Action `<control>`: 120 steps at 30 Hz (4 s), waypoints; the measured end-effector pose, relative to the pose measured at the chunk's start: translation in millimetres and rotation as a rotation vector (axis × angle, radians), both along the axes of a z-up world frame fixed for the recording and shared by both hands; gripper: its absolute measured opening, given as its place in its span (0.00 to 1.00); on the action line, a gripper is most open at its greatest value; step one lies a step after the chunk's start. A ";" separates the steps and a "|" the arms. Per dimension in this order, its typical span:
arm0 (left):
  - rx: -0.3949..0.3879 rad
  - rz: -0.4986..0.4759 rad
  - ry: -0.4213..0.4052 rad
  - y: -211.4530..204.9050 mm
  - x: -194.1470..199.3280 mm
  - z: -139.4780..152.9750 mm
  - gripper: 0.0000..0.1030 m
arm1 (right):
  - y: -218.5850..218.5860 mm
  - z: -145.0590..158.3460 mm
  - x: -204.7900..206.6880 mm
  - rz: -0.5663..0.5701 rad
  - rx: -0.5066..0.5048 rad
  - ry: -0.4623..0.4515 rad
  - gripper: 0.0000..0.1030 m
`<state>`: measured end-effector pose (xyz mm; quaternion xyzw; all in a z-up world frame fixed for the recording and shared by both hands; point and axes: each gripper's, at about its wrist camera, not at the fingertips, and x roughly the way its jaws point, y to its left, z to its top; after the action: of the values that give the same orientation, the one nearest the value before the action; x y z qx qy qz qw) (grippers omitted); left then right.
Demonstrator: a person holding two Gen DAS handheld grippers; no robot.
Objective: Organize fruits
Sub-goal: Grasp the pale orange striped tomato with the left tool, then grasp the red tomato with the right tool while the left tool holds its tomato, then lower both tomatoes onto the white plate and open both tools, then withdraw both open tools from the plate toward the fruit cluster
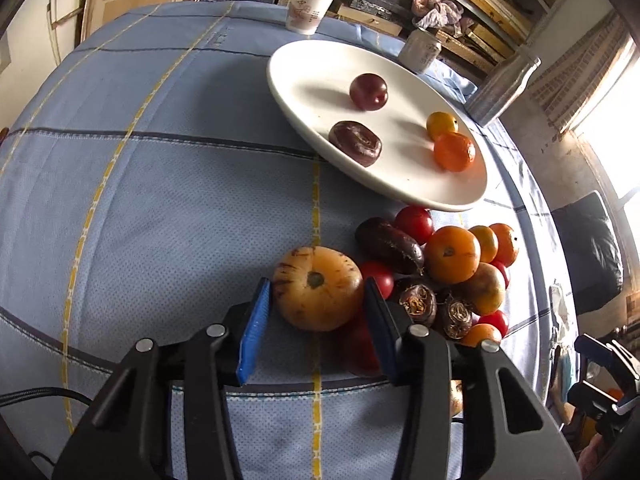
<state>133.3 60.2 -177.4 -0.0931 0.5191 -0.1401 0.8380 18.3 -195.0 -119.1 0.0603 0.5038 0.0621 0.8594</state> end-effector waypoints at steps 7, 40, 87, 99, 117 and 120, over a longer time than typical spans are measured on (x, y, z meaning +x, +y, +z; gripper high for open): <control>0.048 0.033 -0.016 9.6 -8.2 2.9 0.44 | -1.8 0.4 -0.6 0.000 0.009 -0.003 0.84; 0.268 0.070 -0.036 39.1 -64.2 19.5 0.44 | -20.1 -78.0 66.7 0.043 0.336 0.077 0.35; 0.215 -0.014 -0.075 -47.6 143.3 18.0 0.46 | 49.4 -40.6 205.0 0.202 0.125 -0.045 0.41; 0.216 0.057 -0.233 -10.3 65.2 93.2 0.77 | 3.1 69.6 111.4 0.122 0.081 -0.359 0.73; 0.241 -0.071 -0.118 -36.4 -43.7 25.5 0.78 | -9.7 15.7 -33.0 0.074 0.013 -0.158 0.82; 0.226 -0.064 -0.100 -34.7 -38.0 17.4 0.77 | -14.9 18.5 -37.7 0.049 -0.001 -0.156 0.82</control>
<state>95.3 25.5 -160.0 0.0259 0.4917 -0.1118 0.8632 -19.4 -209.9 -100.6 0.0425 0.4368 0.0875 0.8943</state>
